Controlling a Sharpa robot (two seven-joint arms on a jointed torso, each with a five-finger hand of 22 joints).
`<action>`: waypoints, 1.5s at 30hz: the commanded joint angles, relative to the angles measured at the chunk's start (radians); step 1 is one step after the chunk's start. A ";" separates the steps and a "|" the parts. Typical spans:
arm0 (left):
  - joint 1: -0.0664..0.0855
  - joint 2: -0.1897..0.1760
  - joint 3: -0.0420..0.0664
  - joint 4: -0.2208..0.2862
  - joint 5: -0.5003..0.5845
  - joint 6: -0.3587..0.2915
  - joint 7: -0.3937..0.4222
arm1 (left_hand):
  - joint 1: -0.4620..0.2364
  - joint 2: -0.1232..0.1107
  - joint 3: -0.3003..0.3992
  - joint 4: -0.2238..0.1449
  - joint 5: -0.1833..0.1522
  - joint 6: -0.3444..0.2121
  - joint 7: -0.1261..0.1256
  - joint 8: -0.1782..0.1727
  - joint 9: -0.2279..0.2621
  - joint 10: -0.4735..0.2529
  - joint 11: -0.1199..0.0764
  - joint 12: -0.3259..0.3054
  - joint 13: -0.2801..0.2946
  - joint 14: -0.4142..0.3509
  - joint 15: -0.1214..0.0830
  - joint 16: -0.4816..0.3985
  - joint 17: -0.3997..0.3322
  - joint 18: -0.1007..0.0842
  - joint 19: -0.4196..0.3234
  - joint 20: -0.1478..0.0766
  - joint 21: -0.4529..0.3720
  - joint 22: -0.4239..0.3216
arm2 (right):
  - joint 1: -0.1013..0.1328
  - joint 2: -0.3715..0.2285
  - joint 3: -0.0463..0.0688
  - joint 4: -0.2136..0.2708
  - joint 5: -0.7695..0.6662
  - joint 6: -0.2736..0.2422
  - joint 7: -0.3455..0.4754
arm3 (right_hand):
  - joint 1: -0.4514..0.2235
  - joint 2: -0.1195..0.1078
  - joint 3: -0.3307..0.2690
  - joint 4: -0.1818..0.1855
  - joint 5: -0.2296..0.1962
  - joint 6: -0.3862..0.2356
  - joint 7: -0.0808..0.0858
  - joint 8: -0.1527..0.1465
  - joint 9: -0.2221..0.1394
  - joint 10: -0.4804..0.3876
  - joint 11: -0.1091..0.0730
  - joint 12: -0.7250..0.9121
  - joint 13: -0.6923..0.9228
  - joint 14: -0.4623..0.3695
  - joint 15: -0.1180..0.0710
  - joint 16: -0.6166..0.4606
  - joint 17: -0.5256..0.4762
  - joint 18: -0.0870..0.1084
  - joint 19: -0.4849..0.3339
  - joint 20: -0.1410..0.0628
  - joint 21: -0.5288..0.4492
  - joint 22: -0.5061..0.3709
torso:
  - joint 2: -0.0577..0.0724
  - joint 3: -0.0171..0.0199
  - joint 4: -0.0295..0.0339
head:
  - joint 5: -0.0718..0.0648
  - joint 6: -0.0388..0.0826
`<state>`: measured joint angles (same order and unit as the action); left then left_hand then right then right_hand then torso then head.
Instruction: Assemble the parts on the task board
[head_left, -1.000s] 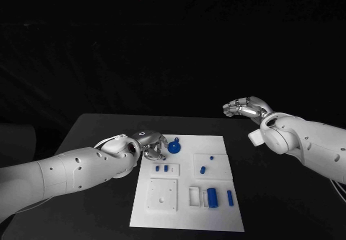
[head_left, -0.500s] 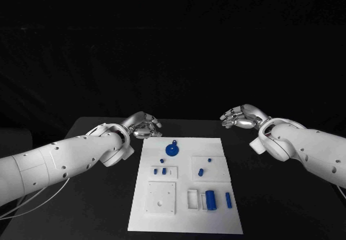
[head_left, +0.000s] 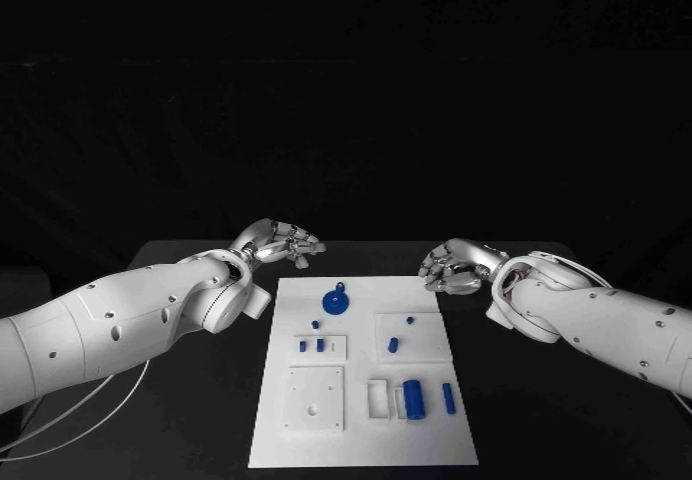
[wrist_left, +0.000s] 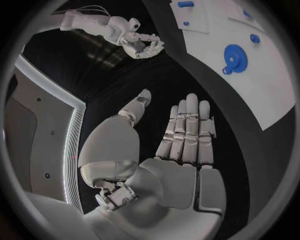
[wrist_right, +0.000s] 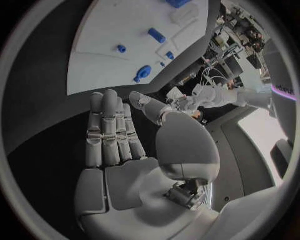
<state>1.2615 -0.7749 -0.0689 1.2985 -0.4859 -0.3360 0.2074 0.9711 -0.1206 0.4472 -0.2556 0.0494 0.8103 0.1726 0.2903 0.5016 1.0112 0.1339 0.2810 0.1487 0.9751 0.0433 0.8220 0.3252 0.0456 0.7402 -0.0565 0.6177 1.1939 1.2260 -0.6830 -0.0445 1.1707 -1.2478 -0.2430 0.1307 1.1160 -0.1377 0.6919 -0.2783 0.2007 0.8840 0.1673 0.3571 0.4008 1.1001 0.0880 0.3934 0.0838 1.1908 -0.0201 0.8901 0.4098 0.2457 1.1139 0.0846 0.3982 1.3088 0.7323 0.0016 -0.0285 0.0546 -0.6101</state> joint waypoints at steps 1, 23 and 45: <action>0.000 0.003 0.000 0.009 0.075 0.044 0.070 | 0.005 0.014 0.000 -0.009 0.000 -0.006 0.003 0.003 0.001 0.014 0.000 -0.011 -0.006 0.007 -0.001 -0.011 0.000 -0.008 0.006 0.001 -0.007 -0.001 | -0.005 -0.002 -0.008 0.020 -0.207 -0.035 -0.064 | 0.003 -0.017 0.012 0.002 -0.021 0.011 -0.002 0.005 0.003 0.022 -0.003 -0.016 0.005 0.014 -0.004 0.001 0.014 0.016 0.017 -0.008 0.006 0.012 | -0.002 0.0023 -0.0031 | -0.007 -0.002; 0.000 0.005 0.000 0.014 0.152 0.056 0.112 | 0.020 0.034 -0.006 -0.024 0.003 0.000 0.010 0.006 -0.007 0.084 0.000 -0.066 -0.033 -0.127 0.080 -0.161 -0.019 -0.019 -0.127 0.077 -0.094 0.000 | -0.058 0.060 -0.071 0.042 -0.512 -0.119 -0.206 | 0.045 -0.123 0.120 0.080 -0.144 0.020 -0.006 -0.003 -0.001 0.049 0.005 -0.172 -0.001 0.074 0.000 0.029 0.117 0.016 0.086 -0.043 0.063 0.022 | -0.002 0.0009 -0.0013 | -0.013 -0.010; 0.000 0.002 0.000 0.018 0.156 0.047 0.110 | 0.026 0.028 -0.007 -0.023 0.003 -0.028 0.022 -0.008 -0.015 0.085 0.004 -0.091 -0.043 -0.117 0.081 -0.174 -0.006 -0.011 -0.122 0.080 -0.098 0.009 | -0.088 0.111 -0.079 -0.007 -0.532 -0.090 -0.229 | 0.051 -0.122 0.145 0.100 -0.145 0.043 -0.015 0.004 0.000 0.088 -0.003 -0.203 0.007 0.090 -0.007 0.058 0.162 0.016 0.101 -0.056 0.109 0.024 | -0.002 -0.0008 -0.0014 | -0.006 -0.022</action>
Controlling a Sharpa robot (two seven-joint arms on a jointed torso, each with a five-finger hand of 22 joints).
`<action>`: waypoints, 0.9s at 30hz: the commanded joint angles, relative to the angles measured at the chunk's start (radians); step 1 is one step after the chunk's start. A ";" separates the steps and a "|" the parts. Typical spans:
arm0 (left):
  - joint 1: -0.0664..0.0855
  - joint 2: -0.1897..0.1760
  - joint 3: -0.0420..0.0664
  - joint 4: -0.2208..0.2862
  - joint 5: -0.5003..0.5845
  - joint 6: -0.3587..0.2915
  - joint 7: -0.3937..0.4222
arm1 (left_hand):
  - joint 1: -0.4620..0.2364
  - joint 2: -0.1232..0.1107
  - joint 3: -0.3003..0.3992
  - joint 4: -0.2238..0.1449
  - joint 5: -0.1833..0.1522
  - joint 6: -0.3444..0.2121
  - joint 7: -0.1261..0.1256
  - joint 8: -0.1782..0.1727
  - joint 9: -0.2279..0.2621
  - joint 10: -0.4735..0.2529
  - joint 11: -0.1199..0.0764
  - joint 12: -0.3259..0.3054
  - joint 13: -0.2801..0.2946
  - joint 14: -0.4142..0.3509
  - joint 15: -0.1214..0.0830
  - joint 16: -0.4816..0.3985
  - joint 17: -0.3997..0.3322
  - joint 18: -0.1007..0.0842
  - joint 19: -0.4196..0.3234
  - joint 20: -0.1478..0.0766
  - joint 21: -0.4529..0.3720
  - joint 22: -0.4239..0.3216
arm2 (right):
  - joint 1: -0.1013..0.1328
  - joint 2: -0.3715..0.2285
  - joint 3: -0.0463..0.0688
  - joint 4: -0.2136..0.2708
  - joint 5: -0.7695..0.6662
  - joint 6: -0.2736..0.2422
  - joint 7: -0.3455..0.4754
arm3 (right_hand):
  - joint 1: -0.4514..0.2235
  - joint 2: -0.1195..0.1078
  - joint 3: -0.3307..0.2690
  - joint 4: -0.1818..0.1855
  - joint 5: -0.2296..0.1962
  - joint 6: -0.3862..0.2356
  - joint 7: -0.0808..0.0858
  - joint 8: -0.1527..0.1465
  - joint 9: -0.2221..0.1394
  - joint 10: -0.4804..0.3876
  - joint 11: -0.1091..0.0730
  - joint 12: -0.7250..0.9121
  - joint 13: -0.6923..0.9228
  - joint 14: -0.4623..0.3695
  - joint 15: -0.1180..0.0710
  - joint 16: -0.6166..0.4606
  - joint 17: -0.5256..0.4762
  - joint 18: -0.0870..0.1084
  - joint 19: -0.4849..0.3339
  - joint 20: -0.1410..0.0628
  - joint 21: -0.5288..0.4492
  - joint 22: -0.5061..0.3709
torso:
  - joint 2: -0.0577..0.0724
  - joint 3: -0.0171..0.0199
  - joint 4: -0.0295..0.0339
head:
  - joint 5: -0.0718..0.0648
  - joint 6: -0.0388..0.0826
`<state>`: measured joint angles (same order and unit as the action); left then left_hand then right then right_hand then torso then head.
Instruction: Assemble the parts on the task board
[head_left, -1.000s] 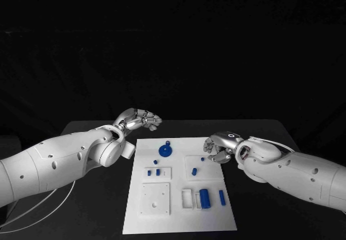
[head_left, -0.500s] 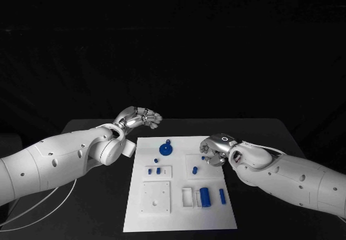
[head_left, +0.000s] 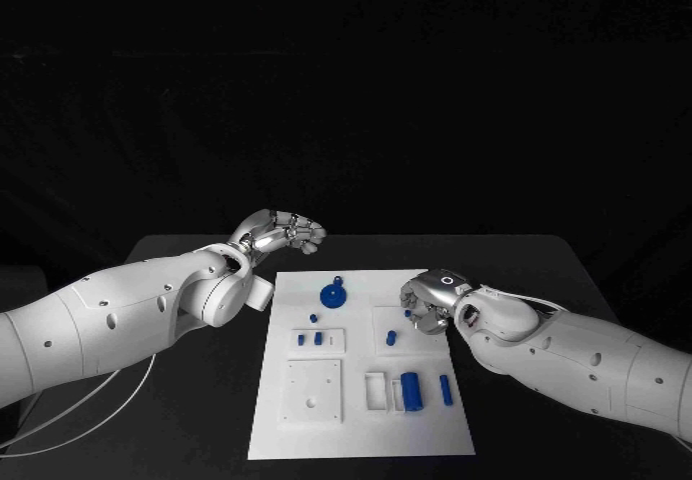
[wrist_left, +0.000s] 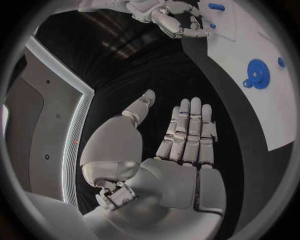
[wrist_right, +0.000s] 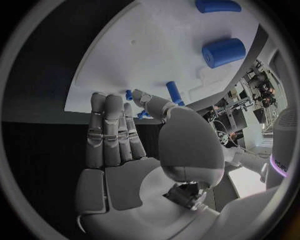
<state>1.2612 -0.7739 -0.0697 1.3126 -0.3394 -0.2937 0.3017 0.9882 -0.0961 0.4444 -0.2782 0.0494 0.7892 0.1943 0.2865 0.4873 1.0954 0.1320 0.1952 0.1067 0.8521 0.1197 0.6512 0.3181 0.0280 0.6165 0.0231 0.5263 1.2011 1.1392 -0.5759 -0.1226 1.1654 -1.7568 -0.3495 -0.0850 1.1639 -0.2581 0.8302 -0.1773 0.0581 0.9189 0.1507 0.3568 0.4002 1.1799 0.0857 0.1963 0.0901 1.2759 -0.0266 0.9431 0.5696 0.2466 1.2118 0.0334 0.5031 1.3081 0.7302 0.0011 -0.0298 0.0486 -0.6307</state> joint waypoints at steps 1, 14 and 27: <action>0.001 0.001 0.001 0.004 0.009 0.005 0.015 | 0.009 0.004 -0.004 -0.001 0.003 -0.007 0.000 -0.004 -0.001 0.001 0.006 -0.005 -0.001 0.006 0.004 -0.003 0.001 0.006 0.002 0.000 -0.007 0.002 | -0.002 0.005 -0.002 -0.002 -0.023 0.017 -0.015 | 0.002 0.002 0.010 0.002 -0.002 0.013 0.000 0.006 0.002 0.010 -0.001 -0.008 0.002 0.004 -0.001 0.006 0.005 0.015 0.003 -0.005 0.007 0.025 | 0.000 0.0001 -0.0001 | 0.000 -0.002; 0.001 -0.001 0.001 0.007 0.011 0.001 0.014 | 0.013 0.001 -0.004 0.000 0.003 -0.018 0.004 -0.007 -0.004 -0.007 0.012 -0.021 -0.007 0.012 0.002 -0.008 0.010 0.009 0.009 -0.001 -0.008 0.005 | -0.017 0.024 -0.013 -0.010 -0.038 0.040 -0.027 | -0.001 0.024 0.039 0.001 -0.004 0.044 -0.013 0.016 0.007 0.044 -0.010 -0.018 0.012 0.011 -0.010 0.029 0.034 0.015 0.008 -0.015 0.047 0.025 | 0.000 -0.0001 -0.0004 | 0.001 -0.007; 0.001 -0.001 0.001 0.007 0.015 0.004 0.012 | 0.015 -0.002 -0.004 0.000 0.003 -0.022 0.006 -0.009 -0.005 -0.013 0.016 -0.030 -0.011 0.015 0.002 -0.010 0.015 0.009 0.012 -0.002 -0.010 0.007 | -0.018 0.039 -0.019 -0.025 -0.076 0.070 -0.062 | -0.005 0.037 0.042 -0.005 -0.007 0.061 -0.020 0.022 0.012 0.067 -0.018 -0.021 0.021 0.014 -0.018 0.048 0.056 0.015 0.013 -0.023 0.079 0.026 | -0.001 -0.0002 -0.0008 | 0.001 -0.009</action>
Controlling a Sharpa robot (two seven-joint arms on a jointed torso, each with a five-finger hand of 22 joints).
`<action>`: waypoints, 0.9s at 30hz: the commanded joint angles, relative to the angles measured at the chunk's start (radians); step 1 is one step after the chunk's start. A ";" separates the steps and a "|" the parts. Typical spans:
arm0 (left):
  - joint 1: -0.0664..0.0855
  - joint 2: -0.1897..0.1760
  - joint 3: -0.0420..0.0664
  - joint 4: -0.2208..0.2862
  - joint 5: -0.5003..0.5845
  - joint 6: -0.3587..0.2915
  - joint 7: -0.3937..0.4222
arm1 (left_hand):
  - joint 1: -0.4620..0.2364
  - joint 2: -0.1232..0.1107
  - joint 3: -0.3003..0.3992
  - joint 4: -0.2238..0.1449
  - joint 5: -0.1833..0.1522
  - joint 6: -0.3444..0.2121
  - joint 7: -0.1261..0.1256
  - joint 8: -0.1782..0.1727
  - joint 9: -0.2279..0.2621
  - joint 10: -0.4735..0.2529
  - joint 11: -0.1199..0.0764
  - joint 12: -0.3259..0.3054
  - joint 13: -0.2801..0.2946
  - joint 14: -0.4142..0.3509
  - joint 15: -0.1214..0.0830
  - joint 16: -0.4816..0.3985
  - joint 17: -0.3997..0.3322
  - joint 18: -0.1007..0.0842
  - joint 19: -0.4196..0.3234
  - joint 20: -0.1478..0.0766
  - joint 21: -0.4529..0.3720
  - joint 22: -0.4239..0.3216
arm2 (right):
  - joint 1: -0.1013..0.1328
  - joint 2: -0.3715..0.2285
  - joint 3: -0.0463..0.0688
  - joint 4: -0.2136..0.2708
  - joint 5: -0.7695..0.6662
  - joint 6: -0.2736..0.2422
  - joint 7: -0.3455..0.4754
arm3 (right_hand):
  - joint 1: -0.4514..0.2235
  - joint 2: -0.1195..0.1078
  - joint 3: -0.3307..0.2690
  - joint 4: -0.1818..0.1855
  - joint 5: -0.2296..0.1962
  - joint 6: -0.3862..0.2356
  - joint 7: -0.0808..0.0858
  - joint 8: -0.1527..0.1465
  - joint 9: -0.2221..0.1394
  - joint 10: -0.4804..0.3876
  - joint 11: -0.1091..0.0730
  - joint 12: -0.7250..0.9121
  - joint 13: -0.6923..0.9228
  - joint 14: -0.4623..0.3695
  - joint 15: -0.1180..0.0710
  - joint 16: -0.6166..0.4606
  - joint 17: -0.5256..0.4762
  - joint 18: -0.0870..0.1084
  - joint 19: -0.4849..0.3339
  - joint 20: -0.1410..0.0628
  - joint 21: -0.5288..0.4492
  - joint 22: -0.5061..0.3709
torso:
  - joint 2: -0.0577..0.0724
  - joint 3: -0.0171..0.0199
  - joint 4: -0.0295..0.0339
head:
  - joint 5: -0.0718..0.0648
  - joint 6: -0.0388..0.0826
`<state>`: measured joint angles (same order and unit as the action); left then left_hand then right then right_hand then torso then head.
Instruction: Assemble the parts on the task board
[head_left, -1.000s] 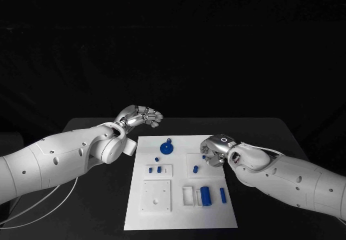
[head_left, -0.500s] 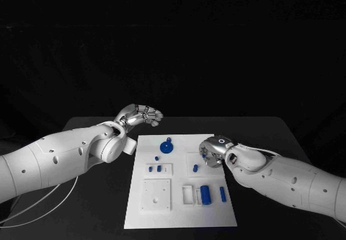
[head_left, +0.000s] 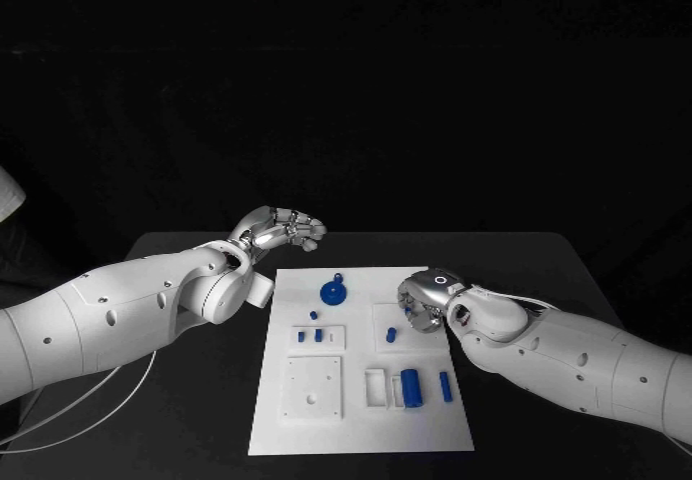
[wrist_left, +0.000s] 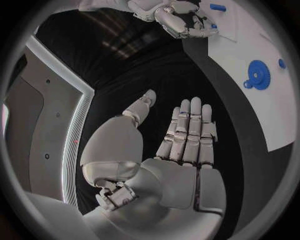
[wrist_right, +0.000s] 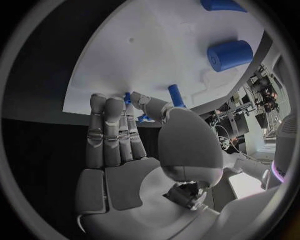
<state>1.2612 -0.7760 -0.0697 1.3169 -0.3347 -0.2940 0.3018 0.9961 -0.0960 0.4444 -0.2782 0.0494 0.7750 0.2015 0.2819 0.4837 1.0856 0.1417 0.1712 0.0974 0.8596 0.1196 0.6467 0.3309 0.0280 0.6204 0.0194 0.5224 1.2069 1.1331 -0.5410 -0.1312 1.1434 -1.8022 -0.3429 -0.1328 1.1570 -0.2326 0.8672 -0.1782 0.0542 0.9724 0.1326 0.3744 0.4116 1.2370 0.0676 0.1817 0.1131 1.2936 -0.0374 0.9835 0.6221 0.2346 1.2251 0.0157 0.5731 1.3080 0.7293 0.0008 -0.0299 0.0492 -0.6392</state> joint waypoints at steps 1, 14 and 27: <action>0.001 0.001 0.001 0.003 0.011 0.005 0.012 | 0.007 -0.002 -0.004 0.000 0.003 -0.009 -0.001 -0.004 -0.001 -0.004 0.007 -0.006 -0.002 0.007 0.002 -0.005 0.002 0.009 0.008 0.002 -0.006 0.001 | -0.013 0.004 -0.011 -0.003 -0.032 0.063 -0.016 | 0.002 0.014 0.006 -0.005 -0.003 0.010 -0.003 0.005 0.001 0.012 -0.001 -0.007 -0.001 -0.003 -0.008 0.010 0.006 0.027 0.000 -0.006 0.013 0.026 | 0.000 0.0001 -0.0007 | 0.000 -0.001; 0.001 0.000 0.001 -0.007 0.032 0.013 0.014 | 0.007 -0.003 -0.004 0.002 0.003 -0.015 0.001 -0.006 -0.002 -0.010 0.011 -0.015 -0.005 0.009 0.001 -0.009 0.007 0.009 0.011 0.001 -0.009 0.003 | -0.013 0.001 -0.012 0.006 -0.041 0.040 -0.018 | 0.013 0.022 0.035 -0.023 -0.001 0.056 -0.023 0.024 0.026 0.073 -0.023 -0.004 0.034 0.006 -0.030 0.077 0.061 0.027 0.018 -0.026 0.107 0.026 | 0.000 0.0008 -0.0001 | 0.003 -0.003; 0.001 -0.001 0.001 -0.012 0.032 0.008 0.018 | 0.009 -0.003 -0.004 0.001 0.003 -0.018 0.002 -0.006 -0.003 -0.013 0.013 -0.019 -0.006 0.009 0.001 -0.011 0.009 0.010 0.012 0.001 -0.010 0.004 | -0.013 -0.005 -0.011 0.009 -0.056 -0.014 -0.029 | 0.011 0.020 0.047 -0.023 -0.001 0.070 -0.029 0.026 0.038 0.090 -0.029 -0.008 0.054 0.005 -0.036 0.099 0.084 0.027 0.017 -0.029 0.143 0.024 | 0.000 0.0009 -0.0015 | 0.005 -0.002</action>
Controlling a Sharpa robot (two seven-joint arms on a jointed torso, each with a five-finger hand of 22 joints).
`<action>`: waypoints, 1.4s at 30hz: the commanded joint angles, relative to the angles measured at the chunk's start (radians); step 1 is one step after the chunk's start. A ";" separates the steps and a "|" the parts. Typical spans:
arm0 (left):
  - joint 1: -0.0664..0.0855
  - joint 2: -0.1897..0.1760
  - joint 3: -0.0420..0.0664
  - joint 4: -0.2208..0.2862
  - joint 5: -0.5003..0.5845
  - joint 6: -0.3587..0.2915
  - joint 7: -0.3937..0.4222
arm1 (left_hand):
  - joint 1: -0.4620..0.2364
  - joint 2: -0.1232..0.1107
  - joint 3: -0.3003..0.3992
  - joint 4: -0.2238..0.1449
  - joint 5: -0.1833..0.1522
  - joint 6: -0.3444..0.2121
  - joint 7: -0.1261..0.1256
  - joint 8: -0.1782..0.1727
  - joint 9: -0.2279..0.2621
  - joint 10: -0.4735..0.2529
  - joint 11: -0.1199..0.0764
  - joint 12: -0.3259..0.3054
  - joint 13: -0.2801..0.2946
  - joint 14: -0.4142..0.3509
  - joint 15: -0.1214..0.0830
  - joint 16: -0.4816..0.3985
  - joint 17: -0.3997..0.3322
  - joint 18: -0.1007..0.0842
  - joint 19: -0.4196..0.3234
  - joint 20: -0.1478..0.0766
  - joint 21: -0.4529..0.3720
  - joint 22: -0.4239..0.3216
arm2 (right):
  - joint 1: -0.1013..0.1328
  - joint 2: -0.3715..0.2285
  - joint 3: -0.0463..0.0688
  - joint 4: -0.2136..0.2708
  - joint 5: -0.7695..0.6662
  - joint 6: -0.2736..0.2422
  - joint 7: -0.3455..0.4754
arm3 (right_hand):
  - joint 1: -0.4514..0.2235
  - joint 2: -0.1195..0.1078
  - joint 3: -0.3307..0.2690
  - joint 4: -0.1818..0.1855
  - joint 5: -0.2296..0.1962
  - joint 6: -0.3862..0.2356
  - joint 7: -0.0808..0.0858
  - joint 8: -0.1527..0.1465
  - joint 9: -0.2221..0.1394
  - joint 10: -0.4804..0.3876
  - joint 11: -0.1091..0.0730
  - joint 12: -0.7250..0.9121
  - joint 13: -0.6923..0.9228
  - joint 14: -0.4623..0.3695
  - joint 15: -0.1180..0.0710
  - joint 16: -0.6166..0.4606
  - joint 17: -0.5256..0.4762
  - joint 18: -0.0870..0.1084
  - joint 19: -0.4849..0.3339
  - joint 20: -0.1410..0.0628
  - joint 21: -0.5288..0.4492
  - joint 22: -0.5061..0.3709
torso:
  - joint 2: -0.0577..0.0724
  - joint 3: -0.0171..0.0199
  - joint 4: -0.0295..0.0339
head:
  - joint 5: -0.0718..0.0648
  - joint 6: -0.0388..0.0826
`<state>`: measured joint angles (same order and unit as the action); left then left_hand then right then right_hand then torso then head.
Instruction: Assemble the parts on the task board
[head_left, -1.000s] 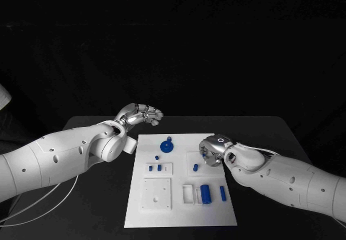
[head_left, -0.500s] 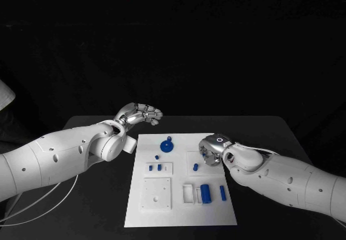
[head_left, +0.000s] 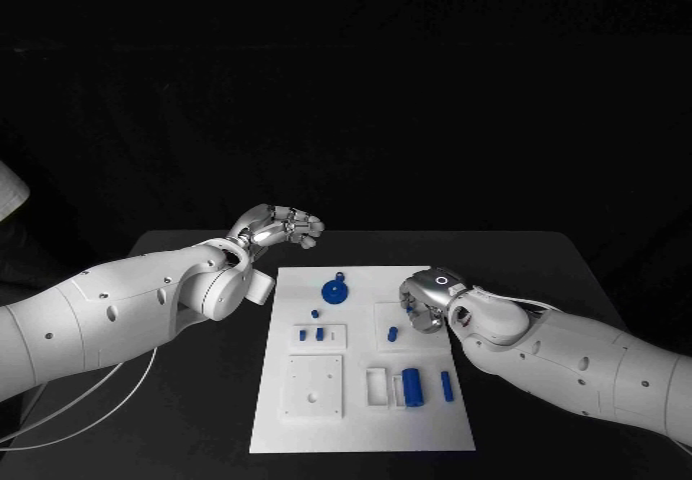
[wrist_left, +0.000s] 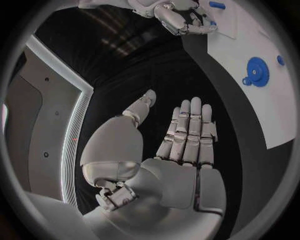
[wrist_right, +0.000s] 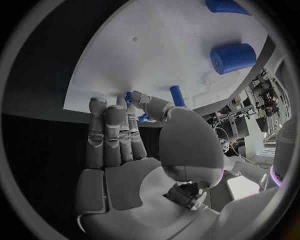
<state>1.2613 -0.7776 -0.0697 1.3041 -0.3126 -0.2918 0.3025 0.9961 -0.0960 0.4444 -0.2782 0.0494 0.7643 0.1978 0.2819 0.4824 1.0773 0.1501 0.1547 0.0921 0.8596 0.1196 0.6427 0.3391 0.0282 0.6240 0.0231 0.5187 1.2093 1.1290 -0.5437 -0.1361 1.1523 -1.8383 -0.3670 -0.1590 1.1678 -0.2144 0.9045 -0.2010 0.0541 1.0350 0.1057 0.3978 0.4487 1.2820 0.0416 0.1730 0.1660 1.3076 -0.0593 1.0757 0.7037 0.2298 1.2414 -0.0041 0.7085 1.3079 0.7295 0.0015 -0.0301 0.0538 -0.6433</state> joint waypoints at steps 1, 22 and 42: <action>0.001 0.001 0.001 0.000 0.010 0.007 0.017 | 0.009 -0.003 -0.004 0.001 0.003 -0.007 0.005 -0.006 -0.001 -0.004 0.004 -0.003 -0.001 0.009 0.001 -0.007 0.001 0.009 0.008 -0.002 -0.007 0.001 | -0.009 -0.003 -0.006 0.000 -0.017 0.008 -0.003 | 0.001 0.000 0.011 0.000 -0.001 0.008 -0.003 0.003 0.002 0.045 -0.003 0.000 0.002 -0.009 -0.014 0.007 0.003 0.032 0.000 -0.009 0.009 0.024 | 0.000 0.0001 -0.0013 | 0.001 0.002; 0.001 -0.004 0.001 -0.003 0.010 -0.001 0.018 | 0.009 -0.005 -0.004 0.002 0.003 -0.009 0.006 -0.006 -0.002 -0.006 0.006 -0.007 -0.003 0.008 0.002 -0.010 0.004 0.009 0.008 -0.002 -0.009 0.002 | 0.006 -0.052 0.020 0.058 0.013 -0.012 0.004 | -0.003 -0.006 0.017 0.005 -0.001 0.015 -0.005 0.003 0.009 0.055 -0.006 -0.003 0.014 -0.009 -0.017 0.017 0.015 0.032 0.001 -0.010 0.028 0.024 | 0.000 -0.0001 -0.0018 | 0.002 0.003; 0.001 0.001 0.001 -0.018 0.012 -0.013 0.025 | 0.010 -0.005 -0.003 0.002 0.003 -0.009 0.006 -0.005 -0.002 -0.005 0.006 -0.009 -0.003 0.006 0.003 -0.014 0.006 0.008 0.007 -0.001 -0.012 0.003 | 0.009 -0.103 0.082 0.226 0.121 -0.119 0.011 | -0.002 -0.008 0.021 0.008 -0.001 0.017 -0.006 0.002 0.013 0.057 -0.006 -0.006 0.020 -0.009 -0.017 0.021 0.021 0.032 0.000 -0.012 0.036 0.023 | -0.002 -0.0001 -0.0033 | 0.021 0.005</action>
<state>1.2612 -0.7794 -0.0697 1.2865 -0.3083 -0.2961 0.3085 1.0000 -0.0999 0.4444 -0.2782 0.0494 0.7643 0.1978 0.2819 0.4819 1.0736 0.1537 0.1508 0.0905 0.8631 0.1231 0.6350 0.3440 0.0282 0.6275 0.0196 0.5108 1.2110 1.1388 -0.6480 -0.0547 1.3676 -1.7612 -0.4460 -0.1538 1.1575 -0.2248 0.9207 -0.1929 0.0492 1.0494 0.0981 0.3969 0.4611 1.3333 0.0357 0.1689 0.1834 1.2987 -0.0683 1.0919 0.7229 0.2292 1.2410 -0.0074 0.7394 1.3077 0.7280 0.0016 -0.0323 0.0693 -0.6364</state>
